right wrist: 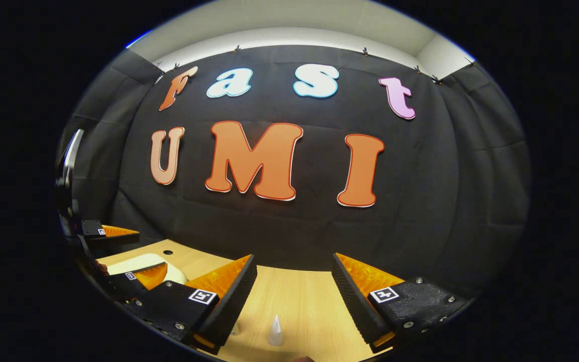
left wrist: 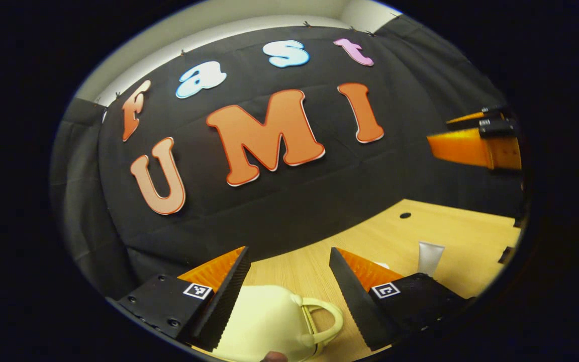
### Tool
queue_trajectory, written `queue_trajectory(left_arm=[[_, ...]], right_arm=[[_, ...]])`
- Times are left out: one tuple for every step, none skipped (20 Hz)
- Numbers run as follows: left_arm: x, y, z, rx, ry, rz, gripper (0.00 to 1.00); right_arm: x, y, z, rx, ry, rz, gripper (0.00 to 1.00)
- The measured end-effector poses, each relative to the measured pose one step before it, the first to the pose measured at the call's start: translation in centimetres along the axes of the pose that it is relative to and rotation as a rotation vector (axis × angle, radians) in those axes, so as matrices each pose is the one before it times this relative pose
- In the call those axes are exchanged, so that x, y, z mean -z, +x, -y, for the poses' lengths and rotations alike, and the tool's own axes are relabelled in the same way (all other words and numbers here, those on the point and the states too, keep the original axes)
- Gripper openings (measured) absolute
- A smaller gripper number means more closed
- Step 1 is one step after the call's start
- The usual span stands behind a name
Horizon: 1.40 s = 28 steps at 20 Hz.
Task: First open the suitcase, pack the skin care products into it, and then close the suitcase.
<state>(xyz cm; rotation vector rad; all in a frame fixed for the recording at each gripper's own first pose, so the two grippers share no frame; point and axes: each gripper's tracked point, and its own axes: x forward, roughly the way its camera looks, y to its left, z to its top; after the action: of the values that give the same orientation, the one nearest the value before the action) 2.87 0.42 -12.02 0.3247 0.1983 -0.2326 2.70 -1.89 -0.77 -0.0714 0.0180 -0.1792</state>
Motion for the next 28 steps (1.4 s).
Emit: queue_trajectory(left_arm=[[0.783,-0.224,0.074,-0.00061,0.01901,-0.01394,0.99],[0.711,0.023,0.166,0.00022,0.01907,-0.0111,0.99],[0.7,0.114,0.253,0.00278,0.02156,-0.01073,0.99],[0.901,0.155,0.447,0.00981,0.02428,-0.0082,0.99],[0.561,0.398,0.44,0.01059,0.02686,-0.00334,0.99],[0.955,0.298,0.409,0.00518,0.02879,-0.02261,0.99],[0.984,0.183,0.483,0.0183,0.02589,-0.01615,0.99],[1.005,0.092,0.548,0.01094,0.02262,-0.01903,0.99],[0.86,0.239,0.559,0.01085,0.01804,-0.01125,0.99],[0.736,0.137,0.48,0.00915,0.02387,-0.01982,0.99],[0.735,-0.144,0.411,0.00894,0.02567,-0.01001,0.99],[0.587,0.092,0.723,0.01473,0.02658,-0.00913,0.99],[0.505,0.077,0.694,0.01304,0.02746,-0.00848,0.99],[0.679,-0.132,0.636,0.009,0.02611,-0.00711,0.99],[0.443,0.136,0.398,0.00603,0.02284,-0.01013,0.99],[0.378,0.152,0.331,0.00539,0.01887,-0.00828,0.98],[0.705,0.184,0.339,0.00586,0.02182,-0.01464,0.99],[0.538,0.157,0.435,0.01301,0.02131,-0.01234,0.98],[0.453,0.199,0.167,0.01118,0.01851,-0.01375,0.98],[0.112,0.177,0.115,0.0067,0.01373,-0.00179,0.98],[0.057,0.108,0.143,0.00579,0.01821,-0.00228,0.98],[0.035,0.089,0.21,0.00323,0.01962,-0.00147,0.98],[0.198,-0.084,0.439,0.00538,0.01607,-0.00239,0.98],[0.044,0.173,0.467,0.0094,0.01964,-0.00596,0.98],[0.067,-0.049,0.321,0.00419,0.02187,-0.00247,0.98],[0.175,0.233,0.419,0.00668,0.01833,-0.01115,0.98],[0.403,0.226,0.208,0.00452,0.01569,-0.01589,0.98],[0.335,0.19,0.14,-0.00396,0.01471,-0.01091,0.98]], right_arm=[[0.056,-0.077,0.163,0.00351,-0.0009,-0.00201,0.95],[0.176,0.016,0.419,0.00857,-0.00233,-0.0026,0.95],[0.035,0.041,0.2,0.00294,0.00027,-0.00277,0.95],[-0.012,-0.01,0.166,0.00591,0.00121,-0.00039,0.95],[-0.017,0.042,0.065,0.0001,0.00329,0.00049,0.95],[0.011,0.088,0.236,0.00572,0.00054,0.00143,0.95],[0.081,0.039,0.233,0.00311,0.00074,-0.00188,0.95],[0.134,-0.065,0.039,0.00314,-0.00056,-0.00222,0.95],[-0.024,-0.017,0.192,0.00525,-0.00091,0.00065,0.95],[0.007,-0.002,0.083,0.00018,-0.00059,-0.00195,0.95],[0.072,0.015,0.18,0.00528,-0.00347,-0.00149,0.95],[0.055,0.016,0.126,-0.0001,-0.00047,-0.00196,0.95],[0.113,0.022,0.024,0.0026,-0.00174,-0.00242,0.95],[0.124,0.001,0.156,0.00254,-0.00042,-0.00258,0.95],[0.042,-0.027,0.067,0.00191,0.00095,-0.002,0.95],[0.008,0.05,0.017,0.00301,0.00165,-0.00005,0.95],[0.047,-0.015,-0.03,0.00009,0.00261,-0.00159,0.95],[0.023,0.034,-0.007,0.00168,0.00088,-0.00094,0.95],[-0.007,0.002,0.018,-0.00019,0.00075,-0.00024,0.95],[0.057,0.042,0.009,0.00197,-0.00139,0.00075,0.95],[0.001,-0.072,-0.023,0.00046,-0.0002,0.00078,0.95],[0.054,-0.023,0.014,0.00044,0.00006,-0.00091,0.95],[0.054,-0.01,0.037,0.00062,0.00164,0.00116,0.95],[0.105,0.011,-0.027,0.00103,0.0021,-0.00167,0.95],[0.053,-0.001,-0.079,0.00062,0.00373,-0.00298,0.95],[0.133,-0.04,-0.047,-0.00139,0.00521,-0.00304,0.95],[0.055,-0.075,-0.003,-0.00038,0.00248,-0.00101,0.95],[0.09,0.031,0.004,-0.00005,0.00052,-0.00057,0.95]])
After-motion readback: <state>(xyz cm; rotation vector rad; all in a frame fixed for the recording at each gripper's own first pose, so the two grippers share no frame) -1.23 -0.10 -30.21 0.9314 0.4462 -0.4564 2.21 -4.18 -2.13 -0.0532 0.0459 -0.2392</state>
